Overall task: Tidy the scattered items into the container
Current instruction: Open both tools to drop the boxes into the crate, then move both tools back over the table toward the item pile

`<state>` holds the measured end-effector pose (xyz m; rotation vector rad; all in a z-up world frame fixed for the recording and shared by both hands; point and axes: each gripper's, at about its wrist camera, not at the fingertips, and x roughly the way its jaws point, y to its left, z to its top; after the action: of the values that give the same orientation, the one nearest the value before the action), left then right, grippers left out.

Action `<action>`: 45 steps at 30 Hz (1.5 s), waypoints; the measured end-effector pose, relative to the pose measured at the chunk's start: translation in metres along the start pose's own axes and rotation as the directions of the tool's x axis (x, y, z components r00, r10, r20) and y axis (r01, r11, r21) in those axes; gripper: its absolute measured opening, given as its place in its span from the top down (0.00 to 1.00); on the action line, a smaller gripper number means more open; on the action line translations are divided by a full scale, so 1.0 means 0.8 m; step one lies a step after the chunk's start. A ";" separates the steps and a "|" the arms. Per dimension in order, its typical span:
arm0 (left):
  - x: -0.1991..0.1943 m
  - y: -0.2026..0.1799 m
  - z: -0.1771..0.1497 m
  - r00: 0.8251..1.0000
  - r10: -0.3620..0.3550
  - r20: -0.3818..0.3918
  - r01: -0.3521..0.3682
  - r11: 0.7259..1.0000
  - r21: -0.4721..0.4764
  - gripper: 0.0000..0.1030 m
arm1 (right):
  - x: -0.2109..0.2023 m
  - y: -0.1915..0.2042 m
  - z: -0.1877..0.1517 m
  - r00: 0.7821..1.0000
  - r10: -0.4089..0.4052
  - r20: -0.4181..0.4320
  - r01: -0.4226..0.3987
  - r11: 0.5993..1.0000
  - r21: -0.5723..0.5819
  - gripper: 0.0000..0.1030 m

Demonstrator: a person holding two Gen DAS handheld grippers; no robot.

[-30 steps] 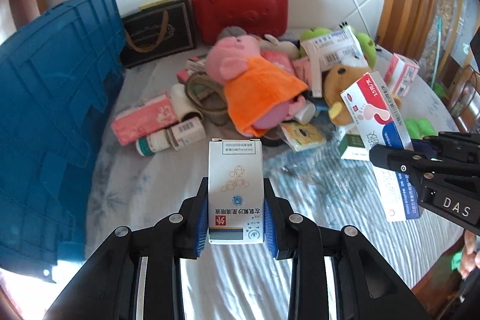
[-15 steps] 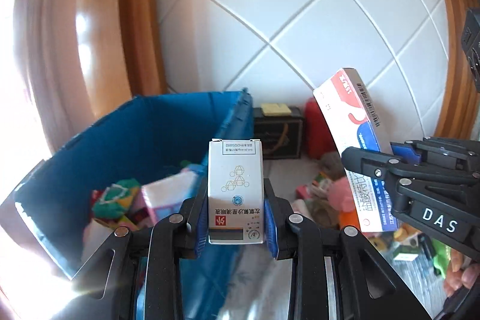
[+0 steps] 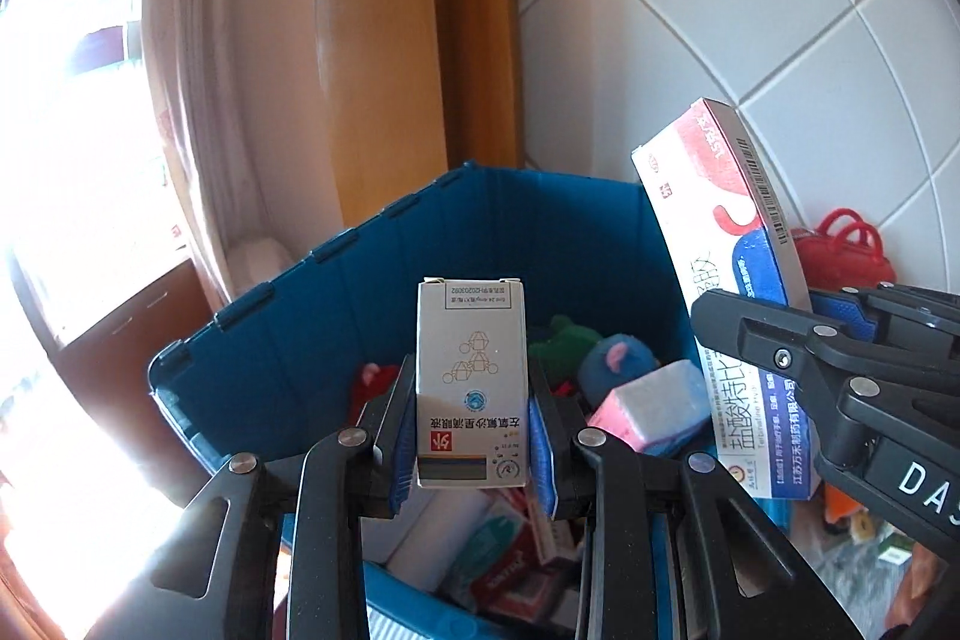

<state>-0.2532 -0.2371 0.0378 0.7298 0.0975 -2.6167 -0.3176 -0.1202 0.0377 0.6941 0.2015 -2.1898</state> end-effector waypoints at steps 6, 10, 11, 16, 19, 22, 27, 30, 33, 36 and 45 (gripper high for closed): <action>0.030 0.018 -0.002 1.000 -0.010 -0.026 0.010 1.000 -0.009 0.71 | 0.021 0.006 0.004 0.999 -0.028 -0.016 0.028 1.000 -0.004 0.78; 0.045 0.023 -0.006 0.999 -0.022 -0.047 0.021 0.999 -0.027 0.39 | 0.025 0.002 0.006 0.999 -0.050 -0.015 0.050 0.999 -0.002 0.77; 0.048 0.024 -0.007 0.998 -0.023 -0.050 0.022 0.999 -0.033 0.31 | 0.026 0.001 0.006 0.998 -0.062 -0.017 0.062 0.998 -0.003 0.75; 0.050 0.024 -0.011 0.999 -0.021 -0.047 0.019 0.999 -0.044 0.26 | 0.018 -0.006 0.004 0.996 -0.082 -0.016 0.082 0.997 0.004 0.58; 0.048 0.022 -0.012 0.998 -0.022 -0.055 0.019 0.999 -0.045 0.26 | 0.013 -0.009 0.001 0.996 -0.084 -0.021 0.084 0.996 0.002 0.58; 0.046 0.017 -0.012 0.998 -0.027 -0.060 0.024 0.999 -0.043 0.26 | 0.007 -0.011 -0.003 0.996 -0.081 -0.027 0.081 0.997 0.004 0.58; 0.025 0.002 -0.022 0.997 -0.030 -0.076 0.028 0.999 -0.031 0.24 | -0.010 -0.015 -0.013 0.997 -0.077 -0.031 0.078 0.997 0.009 0.58; 0.014 -0.005 -0.026 0.996 -0.029 -0.084 0.027 0.999 -0.024 0.23 | -0.024 -0.018 -0.020 0.997 -0.074 -0.025 0.074 0.997 0.016 0.58; 0.000 -0.013 -0.033 0.996 -0.037 -0.086 0.036 0.999 -0.017 0.23 | -0.038 -0.021 -0.028 0.996 -0.083 -0.023 0.084 0.996 0.018 0.58; -0.012 -0.023 -0.038 0.995 -0.053 -0.086 0.051 0.998 -0.023 0.22 | -0.056 -0.027 -0.039 0.995 -0.104 -0.012 0.104 0.994 0.014 0.58; -0.059 -0.082 -0.062 0.992 -0.118 -0.053 0.119 0.992 0.029 0.22 | -0.114 -0.074 -0.087 0.987 -0.160 0.004 0.159 0.983 0.087 0.58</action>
<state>-0.2199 -0.1506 0.0165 0.8253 0.1177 -2.7181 -0.2857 0.0046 0.0242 0.7365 0.1620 -2.3666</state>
